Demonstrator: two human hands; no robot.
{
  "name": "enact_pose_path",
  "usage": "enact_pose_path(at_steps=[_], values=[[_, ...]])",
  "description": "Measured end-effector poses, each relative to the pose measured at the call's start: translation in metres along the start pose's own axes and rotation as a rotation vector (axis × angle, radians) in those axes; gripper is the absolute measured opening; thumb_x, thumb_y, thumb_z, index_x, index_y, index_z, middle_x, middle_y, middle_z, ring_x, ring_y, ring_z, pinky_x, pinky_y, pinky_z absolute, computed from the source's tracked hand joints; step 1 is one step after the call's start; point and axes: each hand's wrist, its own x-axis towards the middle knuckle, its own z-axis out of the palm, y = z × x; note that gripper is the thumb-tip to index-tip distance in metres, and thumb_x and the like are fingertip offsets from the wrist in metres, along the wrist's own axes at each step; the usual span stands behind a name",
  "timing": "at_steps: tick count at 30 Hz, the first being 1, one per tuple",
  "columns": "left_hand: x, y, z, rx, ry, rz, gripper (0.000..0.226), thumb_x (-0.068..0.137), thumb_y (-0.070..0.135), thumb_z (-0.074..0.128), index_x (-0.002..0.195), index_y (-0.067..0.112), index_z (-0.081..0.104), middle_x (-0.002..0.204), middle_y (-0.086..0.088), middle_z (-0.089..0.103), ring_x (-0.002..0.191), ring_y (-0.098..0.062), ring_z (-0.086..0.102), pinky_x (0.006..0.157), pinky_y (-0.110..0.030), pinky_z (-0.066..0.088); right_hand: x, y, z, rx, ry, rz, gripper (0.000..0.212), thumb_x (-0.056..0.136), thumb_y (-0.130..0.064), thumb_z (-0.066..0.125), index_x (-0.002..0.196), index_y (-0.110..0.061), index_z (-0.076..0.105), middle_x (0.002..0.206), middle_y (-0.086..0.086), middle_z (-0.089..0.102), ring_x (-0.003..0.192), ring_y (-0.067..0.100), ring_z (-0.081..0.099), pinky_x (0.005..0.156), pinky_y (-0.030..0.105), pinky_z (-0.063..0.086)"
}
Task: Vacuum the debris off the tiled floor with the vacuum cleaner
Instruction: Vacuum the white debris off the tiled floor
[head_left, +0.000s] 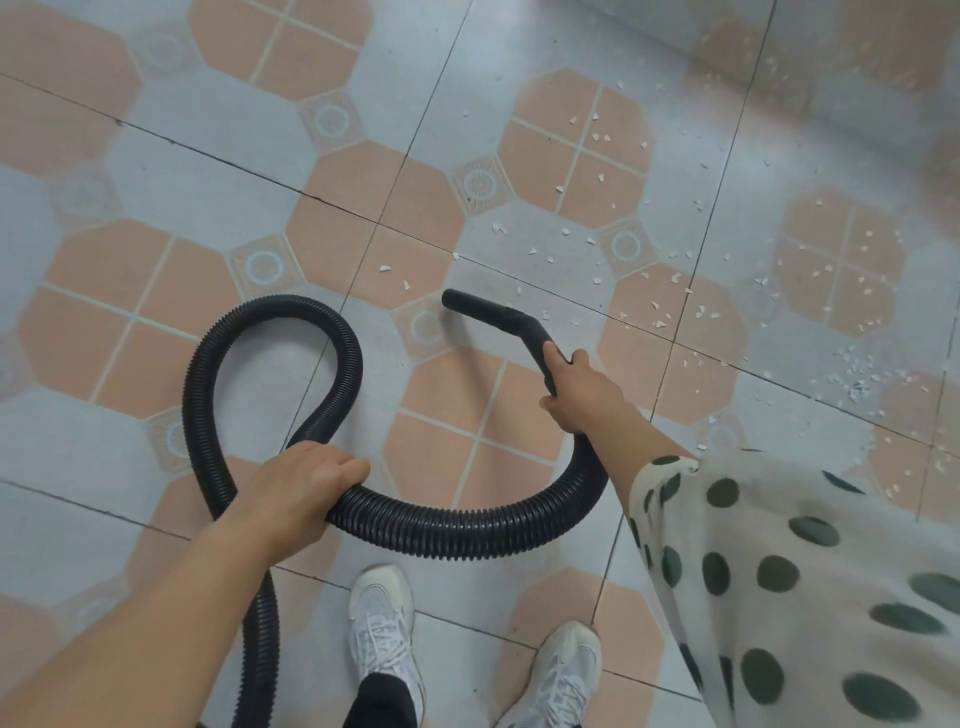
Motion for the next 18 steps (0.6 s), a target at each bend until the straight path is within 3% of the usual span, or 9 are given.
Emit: enact_pose_path(at_steps=[7, 10, 15, 18], values=[[-0.003, -0.021, 0.001, -0.036, 0.006, -0.059, 0.042, 0.059, -0.004, 0.07, 0.07, 0.024, 0.041, 0.064, 0.01, 0.046, 0.06, -0.016, 0.047, 0.047, -0.034, 0.045, 0.024, -0.034, -0.017, -0.062, 0.022, -0.062, 0.074, 0.098, -0.027, 0.052, 0.156, -0.025, 0.006, 0.138, 0.015, 0.032, 0.102, 0.036, 0.058, 0.076, 0.04, 0.047], [-0.004, -0.027, 0.001, -0.047, 0.011, -0.063, 0.043, 0.06, -0.002, 0.073, 0.07, 0.025, 0.041, 0.064, 0.01, 0.047, 0.06, -0.016, 0.046, 0.048, -0.032, 0.044, 0.033, -0.047, -0.022, -0.084, 0.04, -0.094, 0.073, 0.098, -0.027, 0.051, 0.156, -0.025, 0.006, 0.137, 0.014, 0.032, 0.1, 0.035, 0.057, 0.073, 0.038, 0.044], [-0.008, -0.034, 0.005, -0.039, -0.002, -0.085, 0.041, 0.062, -0.001, 0.073, 0.071, 0.025, 0.042, 0.065, 0.01, 0.045, 0.061, -0.015, 0.045, 0.049, -0.033, 0.043, 0.043, -0.06, -0.023, -0.106, 0.063, -0.132, 0.072, 0.099, -0.026, 0.051, 0.156, -0.026, 0.007, 0.135, 0.014, 0.034, 0.081, 0.027, 0.051, 0.066, 0.036, 0.044], [-0.008, -0.035, 0.007, -0.025, -0.022, -0.1, 0.04, 0.064, 0.001, 0.071, 0.072, 0.026, 0.042, 0.066, 0.011, 0.045, 0.062, -0.015, 0.045, 0.052, -0.035, 0.047, 0.04, -0.051, -0.02, -0.087, 0.085, -0.094, 0.072, 0.098, -0.024, 0.052, 0.155, -0.025, 0.008, 0.134, 0.014, 0.034, 0.082, 0.029, 0.052, 0.066, 0.037, 0.043]])
